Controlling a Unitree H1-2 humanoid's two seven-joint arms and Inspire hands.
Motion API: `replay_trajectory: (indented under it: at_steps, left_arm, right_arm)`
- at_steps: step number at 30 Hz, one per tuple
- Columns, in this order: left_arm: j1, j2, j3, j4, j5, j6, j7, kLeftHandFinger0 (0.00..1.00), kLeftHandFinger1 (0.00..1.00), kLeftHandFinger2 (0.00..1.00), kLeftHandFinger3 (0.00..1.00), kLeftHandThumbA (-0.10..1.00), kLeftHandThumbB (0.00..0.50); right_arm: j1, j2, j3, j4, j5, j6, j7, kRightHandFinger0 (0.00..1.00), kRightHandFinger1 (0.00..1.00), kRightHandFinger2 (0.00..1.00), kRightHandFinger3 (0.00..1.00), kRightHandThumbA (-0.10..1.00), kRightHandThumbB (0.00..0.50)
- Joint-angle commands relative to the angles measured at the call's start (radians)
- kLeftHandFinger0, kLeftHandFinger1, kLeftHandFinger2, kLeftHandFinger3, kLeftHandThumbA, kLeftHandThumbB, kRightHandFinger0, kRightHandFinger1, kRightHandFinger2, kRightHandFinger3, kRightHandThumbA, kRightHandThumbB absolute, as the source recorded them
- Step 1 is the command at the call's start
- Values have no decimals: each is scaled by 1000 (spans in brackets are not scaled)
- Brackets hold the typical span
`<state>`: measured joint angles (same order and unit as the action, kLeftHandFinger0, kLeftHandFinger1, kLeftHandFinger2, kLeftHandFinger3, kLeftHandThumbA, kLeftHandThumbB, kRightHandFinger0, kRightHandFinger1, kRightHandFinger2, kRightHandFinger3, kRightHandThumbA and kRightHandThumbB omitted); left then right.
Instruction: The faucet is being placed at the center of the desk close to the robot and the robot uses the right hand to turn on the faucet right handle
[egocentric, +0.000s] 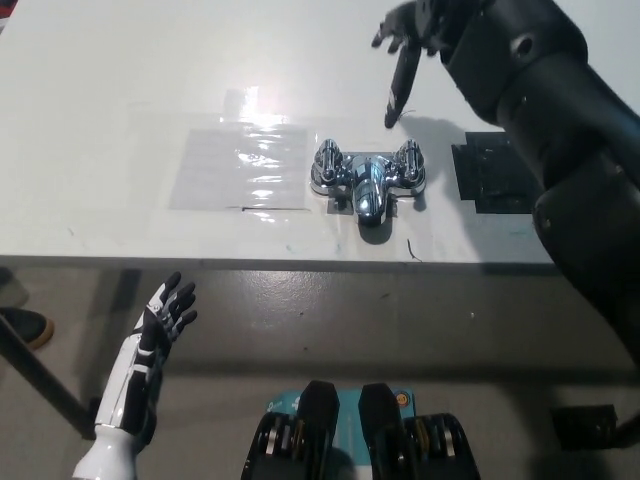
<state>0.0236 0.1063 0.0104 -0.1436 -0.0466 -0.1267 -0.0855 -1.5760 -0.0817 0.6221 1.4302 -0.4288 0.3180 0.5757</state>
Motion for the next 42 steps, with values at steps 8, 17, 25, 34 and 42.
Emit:
replay_trajectory:
  at_steps: [8,17,25,34,42]
  left_arm:
    - [-20,8,7,-28,19,-56,6,1000,1000,1000,1000,1000,252]
    - [-25,12,8,-45,15,-27,-1,1000,1000,1000,1000,1000,275]
    - [-34,9,9,-38,17,-38,3,1000,1000,1000,1000,1000,271]
    - [-33,12,10,-41,16,-31,1,1000,1000,1000,1000,1000,271]
    - [-38,16,10,-40,11,-35,-3,1000,1000,1000,1000,1000,264]
  right_arm:
    - [-19,12,37,-1,-79,5,-71,1000,1000,1000,1000,1000,272]
    - [3,13,4,3,-65,10,-72,1000,1000,1000,1000,1000,250]
    - [22,18,6,3,-81,5,-107,1000,1000,1000,1000,1000,244]
    - [37,21,-20,5,-65,7,-108,1000,1000,1000,1000,1000,236]
    - [54,29,-31,9,-62,17,-108,1000,1000,1000,1000,1000,238]
